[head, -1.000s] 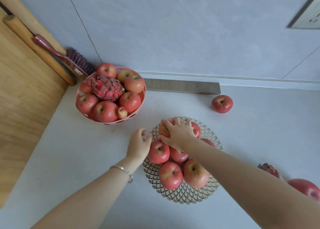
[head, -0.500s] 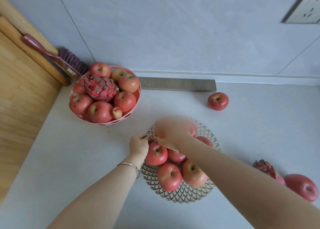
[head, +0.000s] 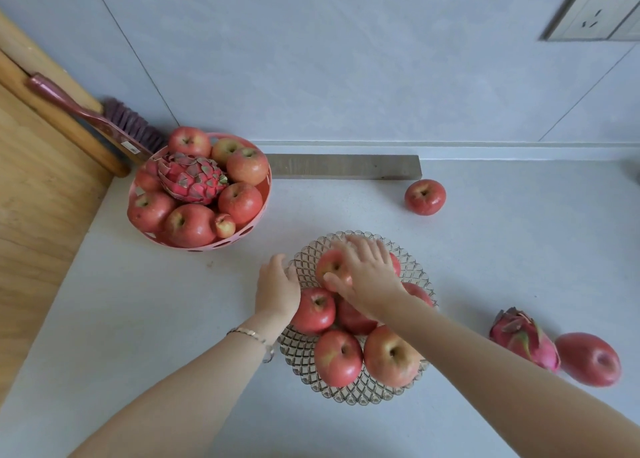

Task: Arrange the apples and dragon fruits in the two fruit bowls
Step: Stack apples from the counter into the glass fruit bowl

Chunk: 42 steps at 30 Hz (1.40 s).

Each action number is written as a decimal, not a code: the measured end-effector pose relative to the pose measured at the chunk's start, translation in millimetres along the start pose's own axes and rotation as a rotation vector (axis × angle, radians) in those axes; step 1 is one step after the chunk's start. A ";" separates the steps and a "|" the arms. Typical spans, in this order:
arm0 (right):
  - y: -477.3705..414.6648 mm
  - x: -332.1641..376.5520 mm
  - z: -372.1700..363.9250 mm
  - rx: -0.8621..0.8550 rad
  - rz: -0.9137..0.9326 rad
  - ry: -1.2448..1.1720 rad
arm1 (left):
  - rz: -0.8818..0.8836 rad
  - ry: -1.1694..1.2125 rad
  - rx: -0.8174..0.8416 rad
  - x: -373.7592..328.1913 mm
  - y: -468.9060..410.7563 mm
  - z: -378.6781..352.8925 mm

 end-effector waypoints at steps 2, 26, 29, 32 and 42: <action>27.6 -13.4 21.7 -0.123 -0.080 -0.117 | -0.214 -0.070 -0.039 -24.2 16.6 5.9; 101.0 -20.8 -31.6 0.185 -0.117 0.200 | -0.528 -0.973 0.386 -24.5 110.7 -74.6; 102.2 -16.9 -36.1 0.247 -0.076 0.134 | -0.570 -1.051 0.425 -25.3 108.1 -65.4; 93.9 -13.9 -44.1 0.333 -0.138 0.247 | -0.586 -1.022 0.409 -26.9 102.9 -61.8; 99.8 -17.5 -34.6 0.146 -0.103 0.180 | -0.486 -0.874 0.210 -65.1 74.8 -62.3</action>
Point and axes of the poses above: each hand's wrist, its own y-axis away from the middle knuckle, its own z-axis out of the back of the hand, x = y × z, the point moved 10 cm from there along -y, towards the middle knuckle, and after that the axes turned 2 degrees about z, right-handed, at the moved point
